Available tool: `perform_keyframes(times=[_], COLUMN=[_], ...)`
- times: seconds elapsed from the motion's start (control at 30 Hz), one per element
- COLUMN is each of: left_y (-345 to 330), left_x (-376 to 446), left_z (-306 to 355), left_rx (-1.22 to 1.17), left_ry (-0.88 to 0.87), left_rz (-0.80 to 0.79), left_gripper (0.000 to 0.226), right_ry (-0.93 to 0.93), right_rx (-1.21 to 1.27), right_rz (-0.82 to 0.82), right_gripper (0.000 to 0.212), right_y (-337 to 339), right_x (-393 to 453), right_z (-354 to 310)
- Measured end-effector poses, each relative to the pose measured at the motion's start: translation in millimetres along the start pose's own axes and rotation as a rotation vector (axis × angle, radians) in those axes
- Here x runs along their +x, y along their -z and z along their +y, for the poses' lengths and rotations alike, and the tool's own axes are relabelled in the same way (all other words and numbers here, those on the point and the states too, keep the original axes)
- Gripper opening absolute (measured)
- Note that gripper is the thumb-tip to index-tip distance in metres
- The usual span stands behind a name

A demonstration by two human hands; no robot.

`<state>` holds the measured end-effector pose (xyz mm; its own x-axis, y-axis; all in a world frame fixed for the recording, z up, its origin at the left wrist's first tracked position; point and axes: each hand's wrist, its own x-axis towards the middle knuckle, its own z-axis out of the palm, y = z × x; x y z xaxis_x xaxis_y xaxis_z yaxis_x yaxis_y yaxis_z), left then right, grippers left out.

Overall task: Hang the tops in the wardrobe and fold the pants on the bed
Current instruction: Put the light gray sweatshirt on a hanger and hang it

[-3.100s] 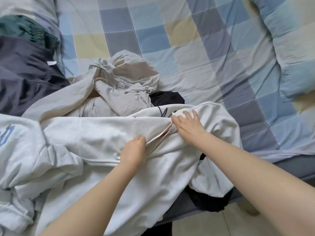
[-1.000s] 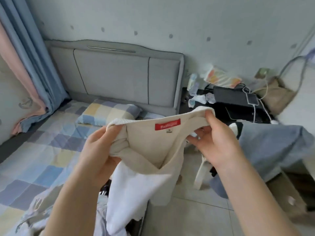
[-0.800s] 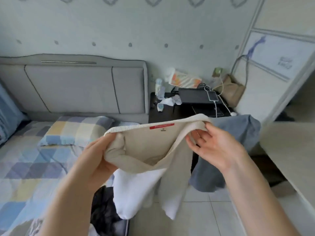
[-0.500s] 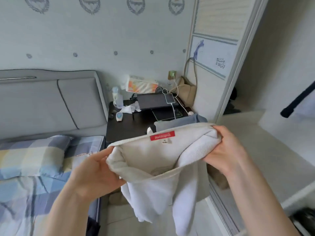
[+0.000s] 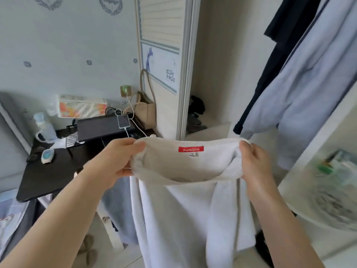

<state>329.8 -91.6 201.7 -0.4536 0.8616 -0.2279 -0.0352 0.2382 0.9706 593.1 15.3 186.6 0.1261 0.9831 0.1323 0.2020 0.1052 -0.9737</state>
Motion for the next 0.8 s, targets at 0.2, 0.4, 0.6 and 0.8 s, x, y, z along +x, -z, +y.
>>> perform_keyframes(times=[0.2,0.4,0.6,0.8], left_y=[-63,-95,-114,-126], left_x=[53,112,198,267], left_z=[30,60,102,153], left_rx=[0.633,0.691,0.590,0.559], left_ry=[-0.484,-0.864,-0.961,-1.129], left_rz=[0.288,0.321,0.192,0.266], left_gripper=[0.041,0.031,0.024,0.021], right_ry=[0.338,0.347,0.246,0.147], right_rx=[-0.324,-0.452,-0.535,-0.906], right_rz=[0.248,0.405,0.404,0.290], right_gripper=[0.028,0.016,0.011,0.020], right_y=[24,20,-3,-43], right_x=[37,74,124,170], right_z=[4,12,-9,-53])
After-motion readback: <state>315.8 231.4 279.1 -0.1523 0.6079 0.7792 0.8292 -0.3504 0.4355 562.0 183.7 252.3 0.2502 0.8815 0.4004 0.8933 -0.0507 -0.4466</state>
